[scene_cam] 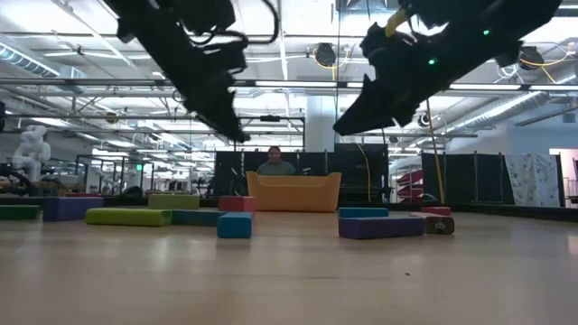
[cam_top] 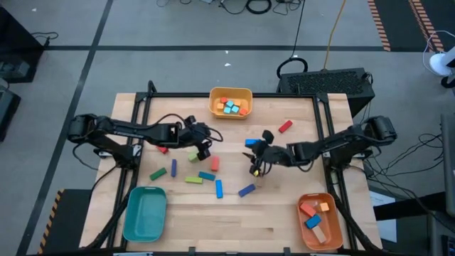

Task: Sort blocks by size
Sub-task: Put the big green rectangle block into the orange bin

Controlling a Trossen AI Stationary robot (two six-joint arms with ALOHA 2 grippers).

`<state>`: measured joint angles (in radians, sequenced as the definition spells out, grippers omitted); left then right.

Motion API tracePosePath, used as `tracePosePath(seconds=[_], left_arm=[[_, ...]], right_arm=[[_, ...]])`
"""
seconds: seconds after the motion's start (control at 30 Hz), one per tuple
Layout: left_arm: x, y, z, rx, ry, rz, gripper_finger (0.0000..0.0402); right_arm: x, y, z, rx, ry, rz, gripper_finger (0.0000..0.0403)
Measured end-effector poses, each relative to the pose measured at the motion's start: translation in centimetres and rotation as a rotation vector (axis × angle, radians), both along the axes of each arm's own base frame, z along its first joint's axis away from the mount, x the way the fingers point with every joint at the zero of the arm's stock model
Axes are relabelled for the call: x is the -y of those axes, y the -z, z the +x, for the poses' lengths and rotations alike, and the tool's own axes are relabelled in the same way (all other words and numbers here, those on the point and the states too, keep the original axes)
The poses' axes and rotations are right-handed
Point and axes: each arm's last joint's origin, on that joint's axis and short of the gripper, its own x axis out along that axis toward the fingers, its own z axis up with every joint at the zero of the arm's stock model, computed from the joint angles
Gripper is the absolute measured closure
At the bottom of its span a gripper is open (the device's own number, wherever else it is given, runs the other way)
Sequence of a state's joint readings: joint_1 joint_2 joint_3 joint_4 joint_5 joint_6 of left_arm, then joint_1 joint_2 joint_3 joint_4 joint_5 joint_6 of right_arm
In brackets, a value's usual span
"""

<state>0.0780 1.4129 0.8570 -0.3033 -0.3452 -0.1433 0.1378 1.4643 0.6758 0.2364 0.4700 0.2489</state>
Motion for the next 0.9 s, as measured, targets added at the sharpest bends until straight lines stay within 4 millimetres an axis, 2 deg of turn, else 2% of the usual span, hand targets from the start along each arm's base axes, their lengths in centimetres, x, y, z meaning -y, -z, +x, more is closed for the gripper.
tracePosePath(seconds=[0.23, 0.33, 0.7, 0.9], left_arm=[[0.6, 1.9, -1.7, -0.178, -0.015, -0.184, 0.0171], [0.7, 3.1, -2.4, -0.194, -0.041, -0.242, 0.0163], [0.9, 5.2, -3.6, -0.225, -0.075, -0.297, 0.0043], [0.9, 5.6, -4.0, -0.241, -0.076, -0.297, 0.0029]], right_arm=[[0.6, 0.2, 0.1, -0.022, -0.062, 0.056, 0.0273], [0.6, 0.2, 0.1, -0.024, -0.062, 0.056, 0.0273], [0.6, 0.1, 0.1, -0.014, -0.074, 0.041, 0.0273], [0.5, 0.0, 0.2, -0.010, -0.102, 0.047, 0.0273]])
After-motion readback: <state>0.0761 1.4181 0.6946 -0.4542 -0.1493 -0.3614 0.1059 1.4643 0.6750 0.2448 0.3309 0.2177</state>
